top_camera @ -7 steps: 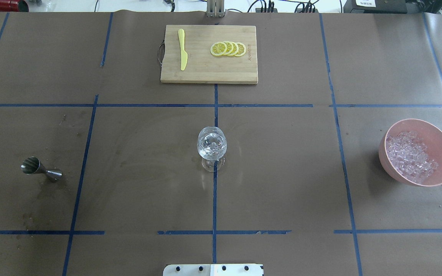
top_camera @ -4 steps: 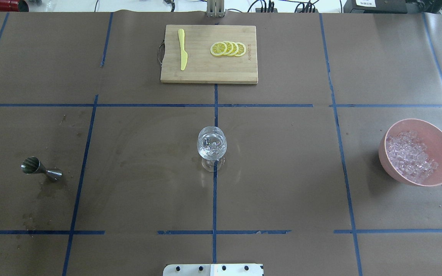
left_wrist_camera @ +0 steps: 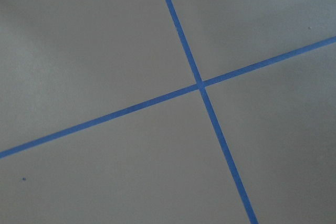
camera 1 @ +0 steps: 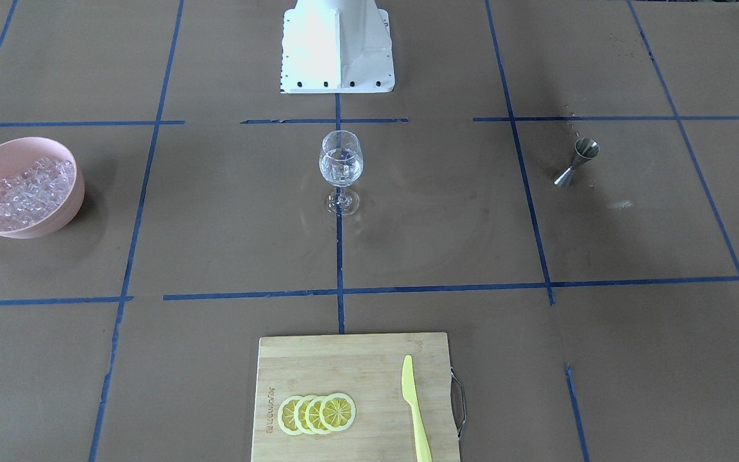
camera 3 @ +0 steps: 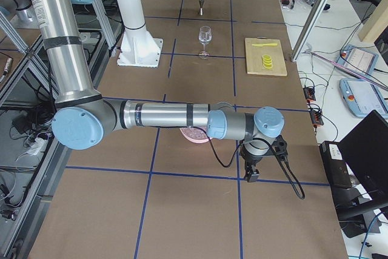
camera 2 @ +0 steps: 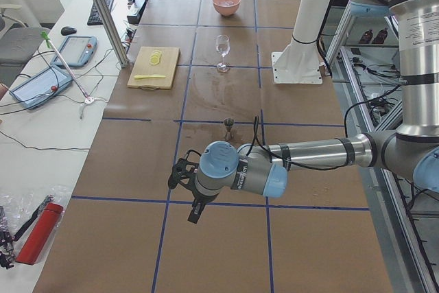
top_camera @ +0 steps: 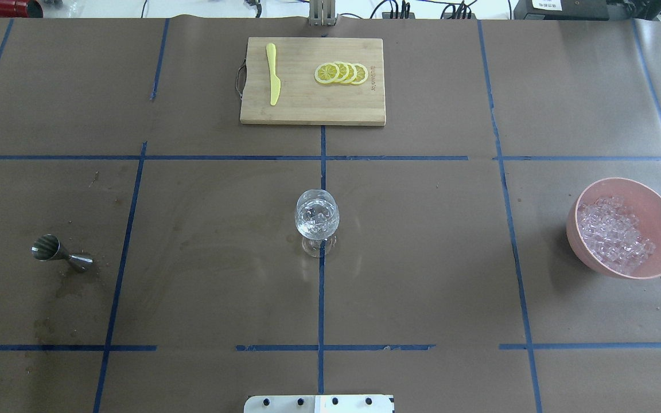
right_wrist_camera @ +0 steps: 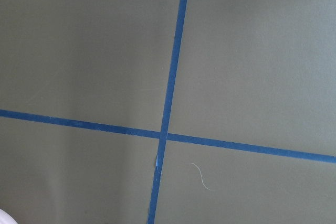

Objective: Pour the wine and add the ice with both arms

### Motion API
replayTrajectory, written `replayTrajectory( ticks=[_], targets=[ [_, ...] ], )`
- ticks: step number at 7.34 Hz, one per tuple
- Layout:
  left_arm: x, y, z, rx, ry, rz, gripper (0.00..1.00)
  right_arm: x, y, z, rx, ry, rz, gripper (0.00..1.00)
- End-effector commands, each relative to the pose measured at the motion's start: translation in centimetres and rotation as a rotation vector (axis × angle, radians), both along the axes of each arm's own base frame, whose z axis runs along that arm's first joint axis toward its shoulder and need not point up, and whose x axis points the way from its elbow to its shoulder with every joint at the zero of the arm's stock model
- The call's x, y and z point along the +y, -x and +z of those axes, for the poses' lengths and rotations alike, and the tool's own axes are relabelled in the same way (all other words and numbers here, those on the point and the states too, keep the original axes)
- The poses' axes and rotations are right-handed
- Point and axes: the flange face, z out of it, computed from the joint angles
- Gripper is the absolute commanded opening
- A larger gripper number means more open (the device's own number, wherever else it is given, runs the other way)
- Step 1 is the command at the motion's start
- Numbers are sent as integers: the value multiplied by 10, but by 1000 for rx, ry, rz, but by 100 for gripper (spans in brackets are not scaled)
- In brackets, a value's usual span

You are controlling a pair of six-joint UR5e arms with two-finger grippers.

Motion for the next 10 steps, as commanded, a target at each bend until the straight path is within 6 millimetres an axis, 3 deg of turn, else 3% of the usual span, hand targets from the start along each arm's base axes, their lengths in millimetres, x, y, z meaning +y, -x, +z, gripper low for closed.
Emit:
replayTrajectory(
  ticks=[1, 2, 4, 7, 10],
  targets=[
    [11, -2, -1, -1, -35, 11, 100, -1, 2, -2, -3, 1, 1, 100],
    [10, -2, -2, -1, -34, 11, 100, -4, 6, -11, -4, 1, 15, 100],
    [3, -39, 5, 3, 39, 103, 100, -3, 7, -13, -4, 0, 17, 100],
    [3, -40, 0, 3, 41, 105, 100, 4, 8, -12, -4, 0, 17, 100],
    [-4, -42, -21, 2, -3, 111, 100, 7, 8, -23, -6, -23, 17, 100]
  ],
)
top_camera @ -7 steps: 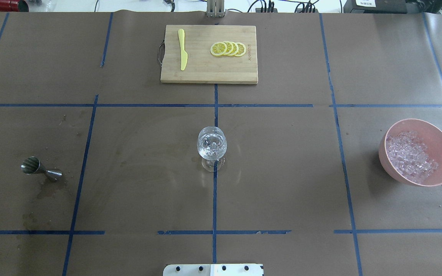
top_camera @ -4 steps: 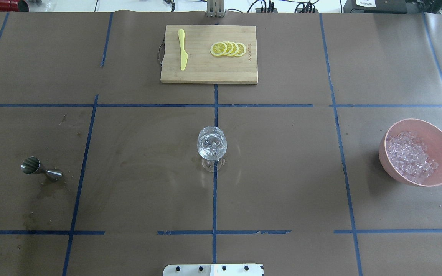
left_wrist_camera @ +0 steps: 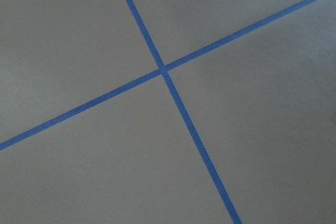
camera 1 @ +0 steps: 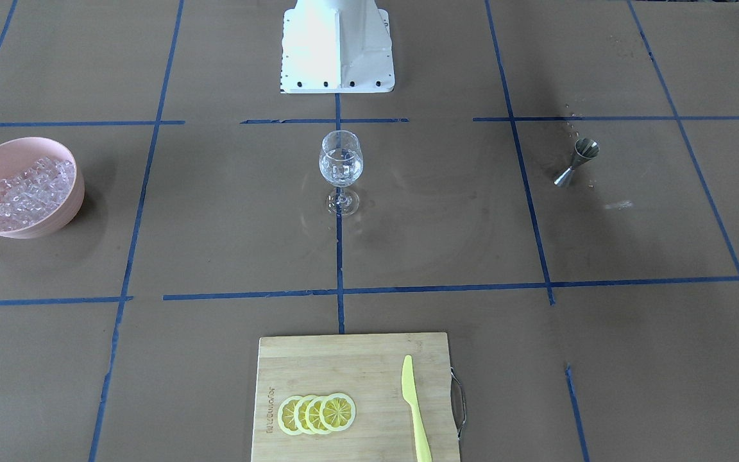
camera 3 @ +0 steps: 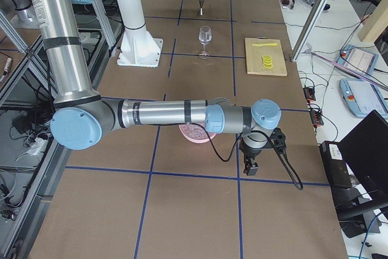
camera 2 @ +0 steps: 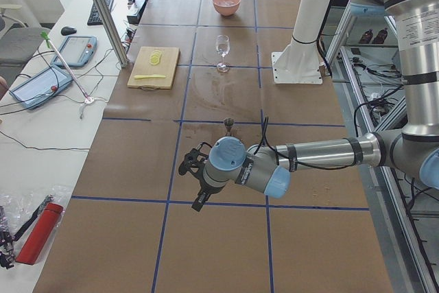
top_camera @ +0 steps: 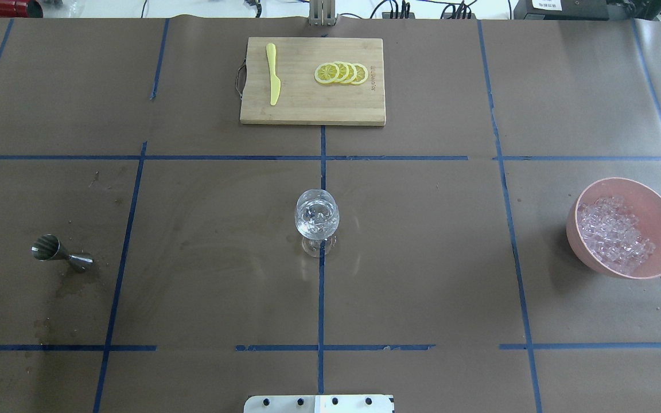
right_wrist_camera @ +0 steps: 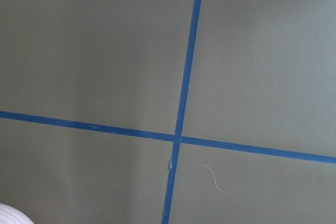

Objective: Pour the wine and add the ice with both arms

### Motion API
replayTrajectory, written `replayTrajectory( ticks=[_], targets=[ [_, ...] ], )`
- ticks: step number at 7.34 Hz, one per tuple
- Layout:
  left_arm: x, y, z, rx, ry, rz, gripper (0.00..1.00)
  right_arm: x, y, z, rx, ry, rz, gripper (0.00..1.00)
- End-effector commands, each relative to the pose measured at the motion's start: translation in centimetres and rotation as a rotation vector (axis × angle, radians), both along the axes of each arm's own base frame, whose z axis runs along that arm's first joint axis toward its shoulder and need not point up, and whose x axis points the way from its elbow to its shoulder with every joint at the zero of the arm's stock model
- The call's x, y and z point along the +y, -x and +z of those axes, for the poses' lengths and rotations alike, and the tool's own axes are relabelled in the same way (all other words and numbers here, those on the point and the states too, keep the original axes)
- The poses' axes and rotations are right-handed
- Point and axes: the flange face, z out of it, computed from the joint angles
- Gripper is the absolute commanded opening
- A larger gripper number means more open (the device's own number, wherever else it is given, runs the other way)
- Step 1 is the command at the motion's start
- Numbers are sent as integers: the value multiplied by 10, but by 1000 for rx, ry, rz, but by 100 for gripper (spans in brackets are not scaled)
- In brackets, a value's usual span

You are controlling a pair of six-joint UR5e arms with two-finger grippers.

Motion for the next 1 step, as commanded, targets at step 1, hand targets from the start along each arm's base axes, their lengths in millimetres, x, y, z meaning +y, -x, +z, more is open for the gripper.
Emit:
replayTrajectory(
  ticks=[1],
  targets=[
    [-8, -1, -10, 1, -21, 2, 100, 1, 2, -4, -18, -6, -2, 100]
  ],
)
